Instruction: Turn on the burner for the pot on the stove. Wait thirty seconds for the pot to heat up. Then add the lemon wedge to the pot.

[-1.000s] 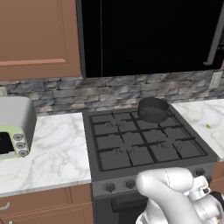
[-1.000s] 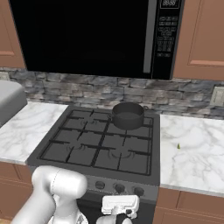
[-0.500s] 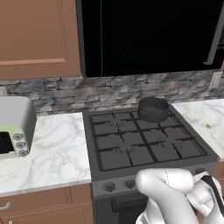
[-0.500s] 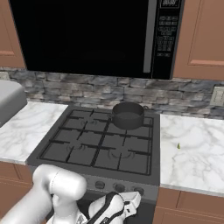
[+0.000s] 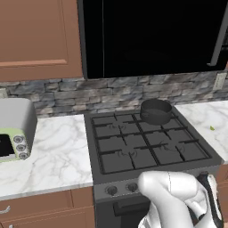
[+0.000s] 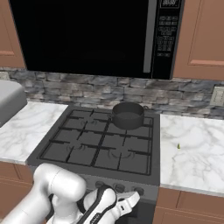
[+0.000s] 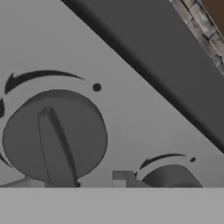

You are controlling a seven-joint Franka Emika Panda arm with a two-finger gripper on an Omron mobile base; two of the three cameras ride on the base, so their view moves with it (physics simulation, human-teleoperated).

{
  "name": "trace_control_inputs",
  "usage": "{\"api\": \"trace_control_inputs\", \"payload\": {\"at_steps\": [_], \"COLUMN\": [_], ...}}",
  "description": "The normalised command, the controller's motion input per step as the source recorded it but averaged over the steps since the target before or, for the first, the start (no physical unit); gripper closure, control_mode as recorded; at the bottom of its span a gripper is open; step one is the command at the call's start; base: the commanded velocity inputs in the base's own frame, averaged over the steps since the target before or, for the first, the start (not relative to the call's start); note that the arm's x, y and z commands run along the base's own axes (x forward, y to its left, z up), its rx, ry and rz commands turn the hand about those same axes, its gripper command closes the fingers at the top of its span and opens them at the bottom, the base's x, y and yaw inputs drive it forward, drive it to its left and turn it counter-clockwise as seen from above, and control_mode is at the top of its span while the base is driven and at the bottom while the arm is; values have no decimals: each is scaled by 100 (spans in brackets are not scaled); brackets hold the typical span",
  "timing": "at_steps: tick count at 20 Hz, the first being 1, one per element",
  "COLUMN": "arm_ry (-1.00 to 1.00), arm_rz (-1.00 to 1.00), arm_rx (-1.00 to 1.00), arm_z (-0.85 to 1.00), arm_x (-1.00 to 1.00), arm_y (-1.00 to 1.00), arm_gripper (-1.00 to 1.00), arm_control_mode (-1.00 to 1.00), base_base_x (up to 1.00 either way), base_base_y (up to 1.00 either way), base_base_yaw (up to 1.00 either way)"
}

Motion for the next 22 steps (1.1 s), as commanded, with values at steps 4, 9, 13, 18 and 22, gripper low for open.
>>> {"api": "trace_control_inputs", "payload": {"at_steps": [4,9,13,18,22], "arm_ry": [-67,-29,-1,-29,0], "arm_rz": [57,17,-10,-1,0], "arm_rx": [-10,-5,0,-1,-1], "arm_z": [77,79,66,100,0], "arm_x": [-8,-39,-99,-96,0], "arm_y": [-11,0,-4,-20,1], "arm_gripper": [100,100,100,100,100], "arm_control_mode": [-100,-100,-100,-100,-100], "base_base_x": [0,0,0,0,0], "base_base_y": [0,0,0,0,0], "base_base_yaw": [0,0,0,0,0]}}
